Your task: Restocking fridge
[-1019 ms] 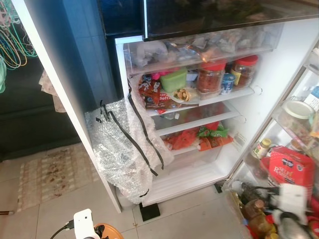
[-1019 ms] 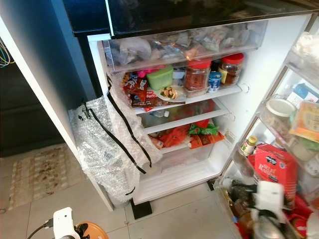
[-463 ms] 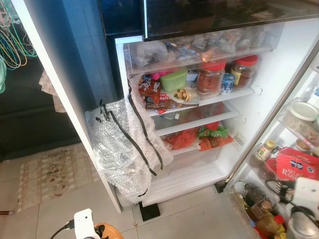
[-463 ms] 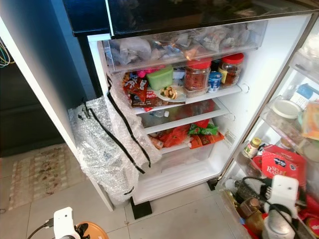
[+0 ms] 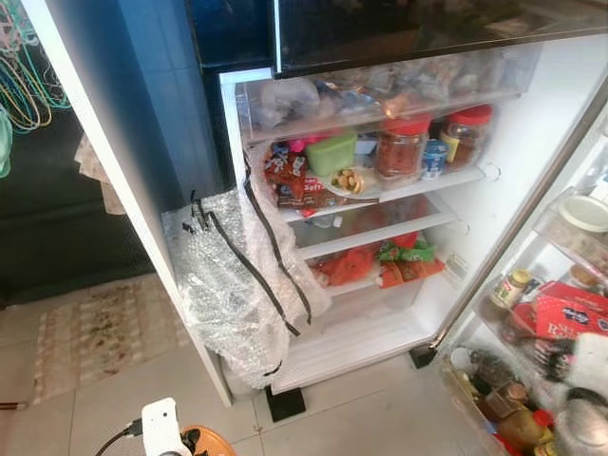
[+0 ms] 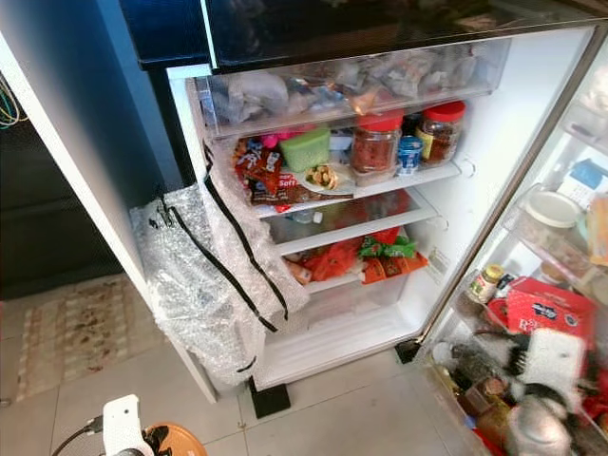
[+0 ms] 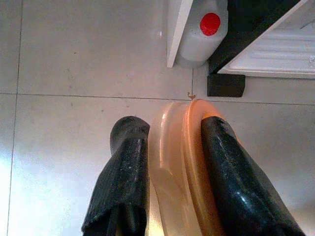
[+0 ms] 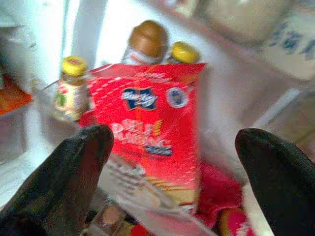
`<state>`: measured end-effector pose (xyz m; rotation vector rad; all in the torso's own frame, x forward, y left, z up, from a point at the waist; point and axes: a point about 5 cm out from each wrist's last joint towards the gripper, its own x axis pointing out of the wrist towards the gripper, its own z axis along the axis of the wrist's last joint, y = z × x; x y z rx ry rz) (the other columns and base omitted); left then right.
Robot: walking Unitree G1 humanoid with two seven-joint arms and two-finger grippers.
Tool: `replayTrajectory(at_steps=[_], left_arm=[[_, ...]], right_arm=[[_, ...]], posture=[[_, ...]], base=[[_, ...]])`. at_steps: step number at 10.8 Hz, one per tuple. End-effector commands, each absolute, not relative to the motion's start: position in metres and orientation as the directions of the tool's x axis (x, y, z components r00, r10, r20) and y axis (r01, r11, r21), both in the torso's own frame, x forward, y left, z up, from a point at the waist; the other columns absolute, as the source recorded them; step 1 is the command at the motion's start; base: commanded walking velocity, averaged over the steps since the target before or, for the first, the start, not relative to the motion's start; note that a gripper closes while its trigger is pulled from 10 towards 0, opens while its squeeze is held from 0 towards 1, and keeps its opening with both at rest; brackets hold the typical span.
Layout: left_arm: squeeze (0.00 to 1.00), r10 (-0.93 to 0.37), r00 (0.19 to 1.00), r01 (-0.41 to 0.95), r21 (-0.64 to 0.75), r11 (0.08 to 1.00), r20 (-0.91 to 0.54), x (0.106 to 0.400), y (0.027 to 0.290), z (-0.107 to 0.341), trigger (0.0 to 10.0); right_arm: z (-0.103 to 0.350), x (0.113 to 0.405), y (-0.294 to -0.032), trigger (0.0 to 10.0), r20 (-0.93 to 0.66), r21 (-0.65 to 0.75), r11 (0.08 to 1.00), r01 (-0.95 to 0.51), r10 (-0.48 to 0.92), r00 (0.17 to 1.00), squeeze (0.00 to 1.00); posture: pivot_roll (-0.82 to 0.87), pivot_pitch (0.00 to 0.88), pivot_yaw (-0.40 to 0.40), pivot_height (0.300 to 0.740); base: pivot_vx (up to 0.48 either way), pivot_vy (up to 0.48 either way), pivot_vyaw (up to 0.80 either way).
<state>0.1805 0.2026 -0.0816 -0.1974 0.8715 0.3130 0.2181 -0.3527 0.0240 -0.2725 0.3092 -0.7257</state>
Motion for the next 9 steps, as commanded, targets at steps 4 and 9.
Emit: replayTrajectory(at_steps=[4, 9], left_arm=[[0.00, 0.160, 0.496, -0.319, -0.008, 0.948, -0.853, 0.153, 0.195, -0.097, 10.0], [0.00, 0.189, 0.497, -0.338, 0.012, 0.941, -0.847, 0.152, 0.196, -0.096, 10.0]], right_arm=[[-0.044, 0.193, -0.300, 10.0, -0.666, -0.280, 0.922, 0.268, -0.387, 0.637, 0.00], [-0.097, 0.132, -0.233, 10.0, -0.894, -0.133, 0.986, 0.101, -0.163, 0.418, 0.00]], posture=[[0.03, 0.000, 0.006, 0.740], [0.05, 0.000, 0.004, 0.740]], base=[[0.000, 0.000, 0.00], [0.000, 0.000, 0.00]])
